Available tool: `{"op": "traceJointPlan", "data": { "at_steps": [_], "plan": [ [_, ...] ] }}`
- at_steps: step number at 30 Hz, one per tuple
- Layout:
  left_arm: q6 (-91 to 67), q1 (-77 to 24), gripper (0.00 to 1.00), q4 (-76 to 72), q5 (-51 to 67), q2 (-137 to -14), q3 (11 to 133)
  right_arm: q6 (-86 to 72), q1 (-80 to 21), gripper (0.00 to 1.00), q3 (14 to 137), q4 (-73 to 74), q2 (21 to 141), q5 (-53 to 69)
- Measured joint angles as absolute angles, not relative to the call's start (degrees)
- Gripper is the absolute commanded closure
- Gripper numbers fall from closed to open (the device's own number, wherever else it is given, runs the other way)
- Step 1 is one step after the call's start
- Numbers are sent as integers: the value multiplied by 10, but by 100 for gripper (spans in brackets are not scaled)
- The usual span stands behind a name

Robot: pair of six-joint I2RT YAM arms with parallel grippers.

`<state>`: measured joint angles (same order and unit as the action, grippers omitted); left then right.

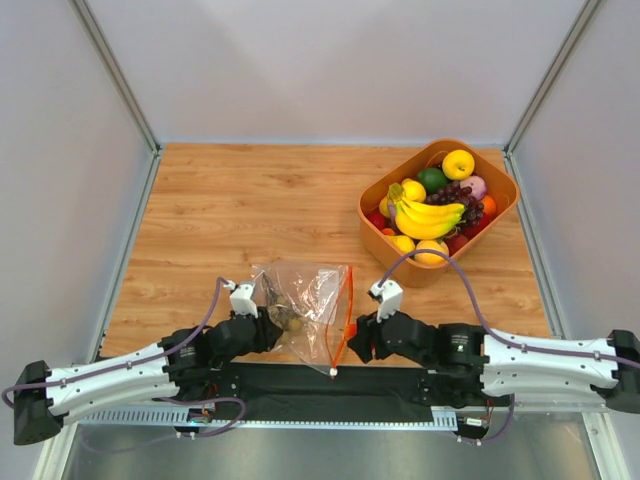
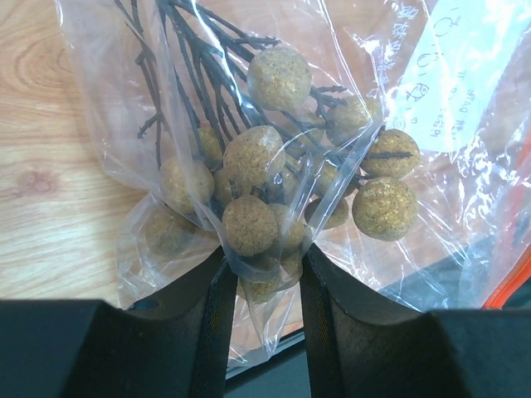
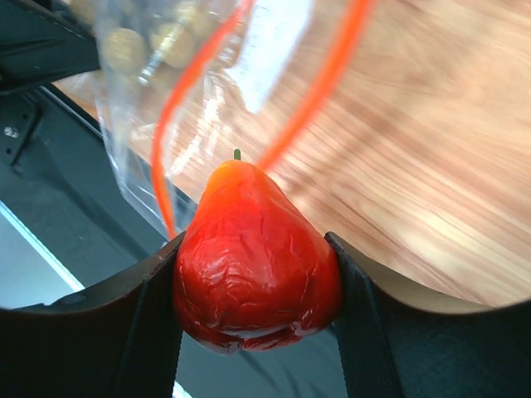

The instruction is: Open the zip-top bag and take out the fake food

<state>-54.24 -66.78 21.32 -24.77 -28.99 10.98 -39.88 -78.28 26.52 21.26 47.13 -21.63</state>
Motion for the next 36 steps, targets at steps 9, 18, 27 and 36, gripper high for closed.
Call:
{"op": "traceJointPlan", "data": {
  "at_steps": [9, 18, 27, 36],
  "plan": [
    [-544, -668, 57, 229, -251, -283, 110, -380, -769, 86, 413, 433, 346, -325],
    [-544, -668, 57, 211, -249, -310, 110, -235, -470, 88, 605, 434, 465, -268],
    [-543, -668, 57, 197, -244, -324, 110, -168, -121, 87, 729, 402, 579, -117],
    [-543, -668, 57, 192, -237, -326, 110, -162, 46, 87, 730, 362, 719, -44]
  ]
}}
